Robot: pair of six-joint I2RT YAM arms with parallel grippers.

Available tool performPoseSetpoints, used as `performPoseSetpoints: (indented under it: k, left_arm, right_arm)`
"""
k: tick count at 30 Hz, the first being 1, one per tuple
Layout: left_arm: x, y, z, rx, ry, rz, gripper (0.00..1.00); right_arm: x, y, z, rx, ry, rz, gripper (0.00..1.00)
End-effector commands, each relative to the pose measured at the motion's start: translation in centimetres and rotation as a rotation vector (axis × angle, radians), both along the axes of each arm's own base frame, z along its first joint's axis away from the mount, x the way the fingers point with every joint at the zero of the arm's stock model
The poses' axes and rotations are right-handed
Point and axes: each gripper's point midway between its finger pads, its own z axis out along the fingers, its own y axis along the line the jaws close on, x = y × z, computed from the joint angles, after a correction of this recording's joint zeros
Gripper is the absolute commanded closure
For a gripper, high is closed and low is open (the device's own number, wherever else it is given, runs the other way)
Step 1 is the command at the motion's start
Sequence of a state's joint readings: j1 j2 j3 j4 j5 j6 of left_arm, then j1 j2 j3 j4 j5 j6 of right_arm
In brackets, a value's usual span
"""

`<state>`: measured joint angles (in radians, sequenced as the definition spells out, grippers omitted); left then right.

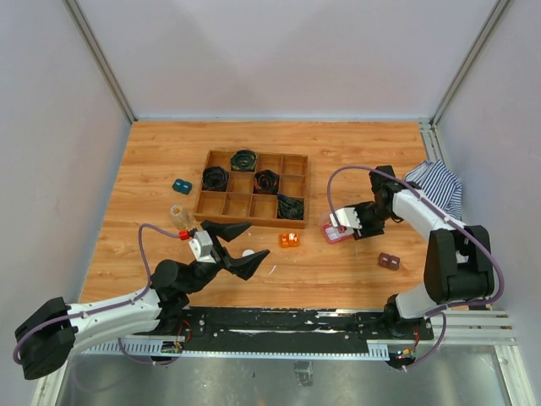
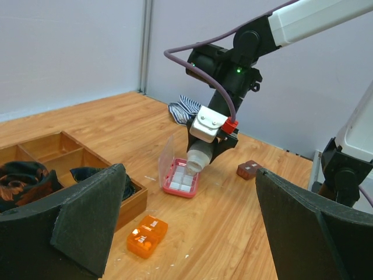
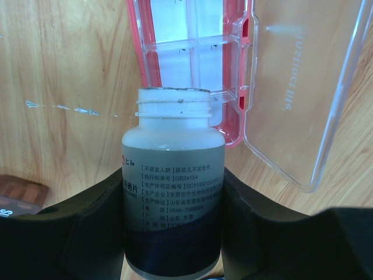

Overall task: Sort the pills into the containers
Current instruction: Pour the pill from the pill bottle.

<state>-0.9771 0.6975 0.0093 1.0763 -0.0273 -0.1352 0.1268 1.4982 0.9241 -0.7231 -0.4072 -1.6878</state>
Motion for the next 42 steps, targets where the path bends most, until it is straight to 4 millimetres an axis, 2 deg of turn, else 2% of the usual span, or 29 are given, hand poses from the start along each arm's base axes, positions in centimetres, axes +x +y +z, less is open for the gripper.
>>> performPoseSetpoints:
  k: [1,25,42]
  left_arm:
    - [-0.4,0.7,-1.6,0.016,-0.011,0.005,0.01]
    - [-0.6,1.1,-1.6,0.001,-0.022,0.005,0.01]
    - [-0.7,1.1,-1.6,0.0,-0.024,0.003,0.01]
  right_arm:
    - [0.0,0.1,0.6,-0.057,0.0,0.006,0.99]
    - [0.9,0.3,1.1,-0.345,-0.071,0.046,0.99]
    - [1.0,0.7,1.6,-0.448,-0.124,0.091,1.0]
